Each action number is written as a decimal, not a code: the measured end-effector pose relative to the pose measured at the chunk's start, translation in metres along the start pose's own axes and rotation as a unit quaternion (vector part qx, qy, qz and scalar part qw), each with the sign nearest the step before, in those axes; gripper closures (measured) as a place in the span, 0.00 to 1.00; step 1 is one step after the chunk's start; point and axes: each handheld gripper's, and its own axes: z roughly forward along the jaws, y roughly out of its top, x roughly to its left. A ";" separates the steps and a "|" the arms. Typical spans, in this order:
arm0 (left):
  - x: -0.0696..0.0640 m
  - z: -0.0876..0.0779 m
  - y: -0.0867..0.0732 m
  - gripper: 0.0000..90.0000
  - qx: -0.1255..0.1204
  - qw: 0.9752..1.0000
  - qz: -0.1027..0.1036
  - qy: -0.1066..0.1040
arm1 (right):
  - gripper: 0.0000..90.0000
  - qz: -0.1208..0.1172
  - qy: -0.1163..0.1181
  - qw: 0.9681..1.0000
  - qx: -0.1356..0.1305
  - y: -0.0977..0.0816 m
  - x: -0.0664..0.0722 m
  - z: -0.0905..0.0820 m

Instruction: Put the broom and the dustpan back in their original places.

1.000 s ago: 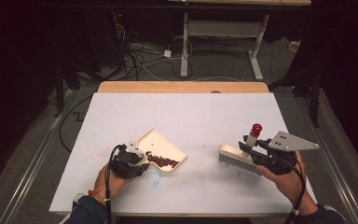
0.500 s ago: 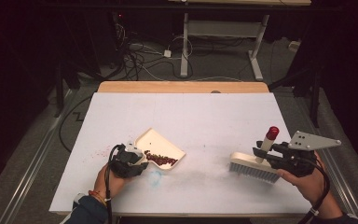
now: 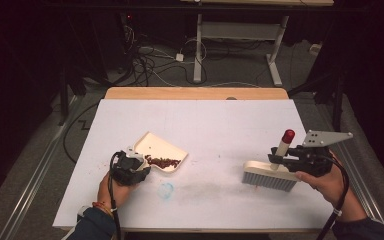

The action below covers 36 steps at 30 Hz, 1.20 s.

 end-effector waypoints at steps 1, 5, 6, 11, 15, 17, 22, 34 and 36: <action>0.000 0.002 0.001 0.70 0.001 1.000 -0.004 0.003 | 0.77 0.000 -0.002 1.000 0.006 0.003 -0.005 0.002; 0.001 0.008 0.006 0.70 -0.013 0.999 -0.034 0.018 | 0.75 0.017 -0.005 1.000 0.019 0.011 -0.023 0.015; 0.000 0.011 0.008 0.70 -0.017 0.999 -0.041 0.022 | 0.74 0.021 -0.011 1.000 0.020 0.012 -0.027 0.019; -0.011 0.017 0.014 0.57 -0.025 0.998 -0.056 0.024 | 0.71 0.048 -0.041 0.997 0.033 0.019 -0.045 0.045; -0.023 0.015 0.010 0.56 -0.023 0.999 -0.038 -0.002 | 0.69 0.067 -0.068 0.994 0.052 0.023 -0.058 0.067; -0.026 0.012 0.010 0.52 -0.024 1.000 -0.020 0.006 | 0.67 0.077 -0.078 0.992 0.063 0.024 -0.064 0.077; -0.028 -0.002 0.002 0.44 -0.080 0.997 0.020 -0.002 | 0.65 0.105 -0.124 0.984 0.076 0.020 -0.075 0.096; -0.023 -0.026 -0.032 0.17 -0.129 0.980 0.151 0.002 | 0.61 0.140 -0.213 0.966 0.033 0.006 -0.083 0.111; -0.020 -0.030 -0.037 0.17 -0.138 0.979 0.147 -0.004 | 0.60 0.134 -0.224 0.965 0.031 0.007 -0.082 0.110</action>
